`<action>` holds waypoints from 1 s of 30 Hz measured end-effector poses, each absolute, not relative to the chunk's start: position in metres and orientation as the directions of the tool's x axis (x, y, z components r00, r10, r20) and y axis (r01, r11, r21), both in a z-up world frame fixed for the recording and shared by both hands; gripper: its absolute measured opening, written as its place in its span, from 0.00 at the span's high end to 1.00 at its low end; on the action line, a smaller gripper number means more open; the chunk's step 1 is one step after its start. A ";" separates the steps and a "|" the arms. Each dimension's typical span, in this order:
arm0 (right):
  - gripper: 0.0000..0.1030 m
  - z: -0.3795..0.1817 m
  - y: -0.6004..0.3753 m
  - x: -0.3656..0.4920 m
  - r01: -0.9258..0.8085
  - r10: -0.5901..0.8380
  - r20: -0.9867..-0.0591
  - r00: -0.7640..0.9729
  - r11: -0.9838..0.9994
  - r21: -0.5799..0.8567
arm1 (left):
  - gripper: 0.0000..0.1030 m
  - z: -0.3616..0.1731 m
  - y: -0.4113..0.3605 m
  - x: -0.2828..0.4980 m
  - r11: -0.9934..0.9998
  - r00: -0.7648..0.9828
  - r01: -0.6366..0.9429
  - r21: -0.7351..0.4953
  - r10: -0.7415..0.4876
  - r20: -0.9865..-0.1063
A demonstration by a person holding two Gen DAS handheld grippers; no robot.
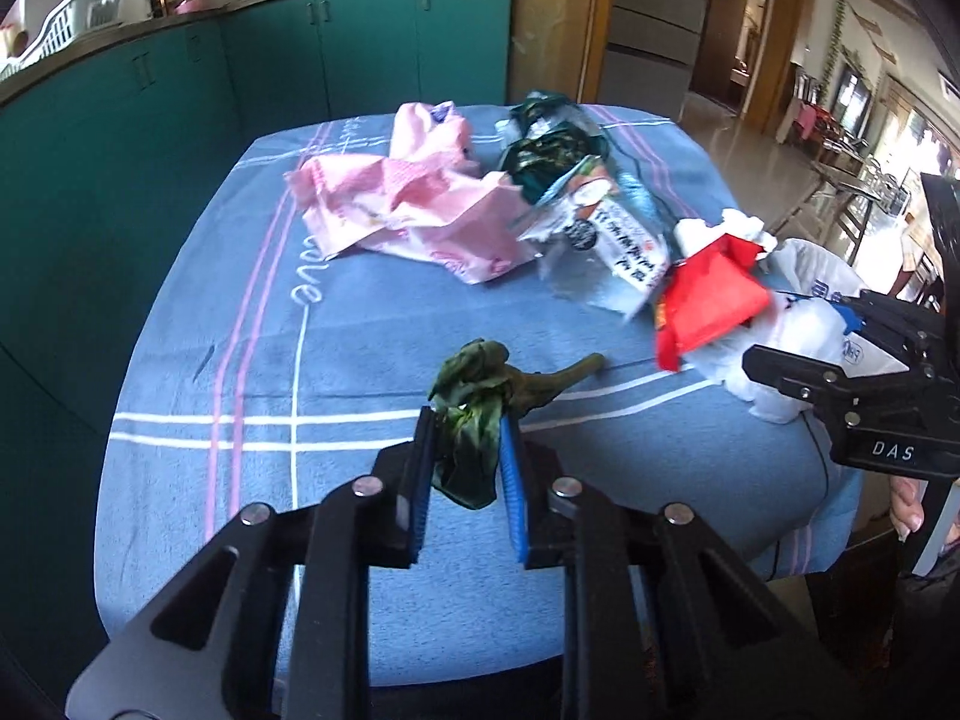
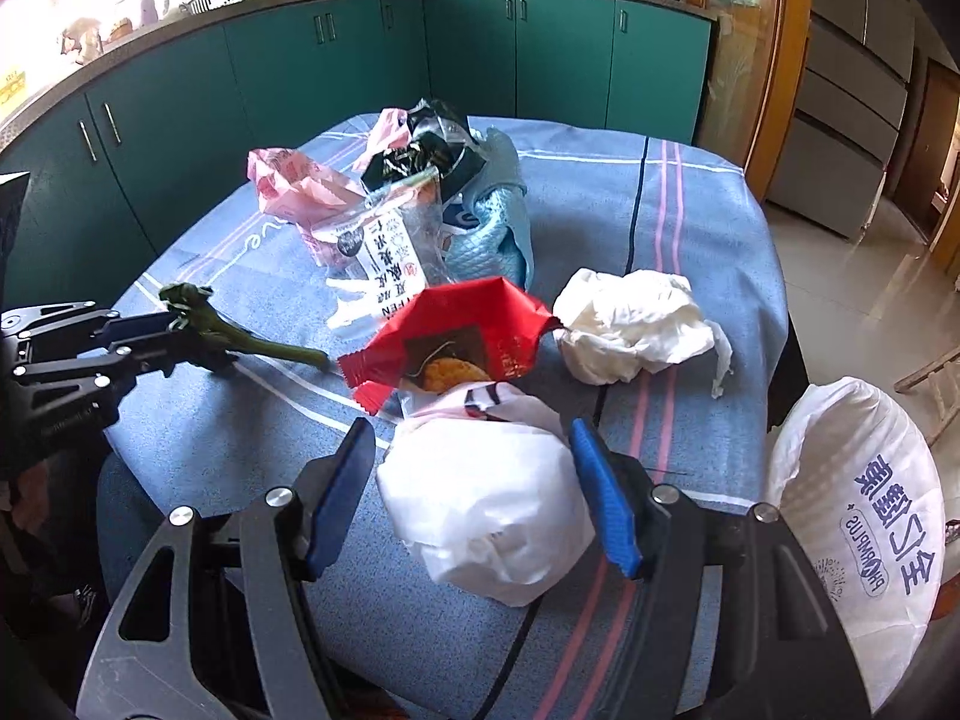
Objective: Collect trash
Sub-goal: 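Grasp and lift the white plastic bag with the right tool while the left tool lifts the leaf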
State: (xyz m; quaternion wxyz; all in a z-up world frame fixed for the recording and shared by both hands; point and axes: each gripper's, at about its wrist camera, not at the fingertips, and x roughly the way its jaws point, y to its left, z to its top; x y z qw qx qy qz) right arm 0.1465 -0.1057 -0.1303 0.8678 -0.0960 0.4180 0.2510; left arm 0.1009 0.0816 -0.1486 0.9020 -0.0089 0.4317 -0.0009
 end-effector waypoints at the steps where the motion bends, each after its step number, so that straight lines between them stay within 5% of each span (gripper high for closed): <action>1: 0.36 -0.131 -0.105 0.146 -0.515 0.352 -0.774 0.526 0.856 0.040 | 0.74 -0.149 0.083 0.101 1.000 0.627 -0.012 -0.015 -0.004 -0.779; 4: 0.44 -0.131 -0.104 0.144 -0.525 0.357 -0.775 0.522 0.851 0.039 | 0.52 -0.149 0.082 0.101 1.000 0.628 -0.008 -0.023 -0.013 -0.778; 9: 0.60 -0.131 -0.105 0.144 -0.524 0.368 -0.775 0.513 0.850 0.056 | 0.37 -0.146 0.079 0.099 1.000 0.643 -0.002 -0.008 -0.005 -0.766; 13: 0.58 -0.129 -0.108 0.145 -0.514 0.371 -0.773 0.515 0.855 0.068 | 0.26 -0.144 0.086 0.098 1.000 0.649 -0.026 -0.003 0.014 -0.761; 21: 0.35 -0.126 -0.113 0.140 -0.507 0.363 -0.764 0.534 0.860 0.055 | 0.24 -0.148 0.109 0.097 0.994 0.638 -0.050 -0.099 -0.045 -0.768; 30: 0.32 -0.137 -0.104 0.148 -0.507 0.354 -0.781 0.514 0.860 0.056 | 0.25 -0.161 0.093 0.116 0.993 0.595 0.055 -0.107 -0.119 -0.795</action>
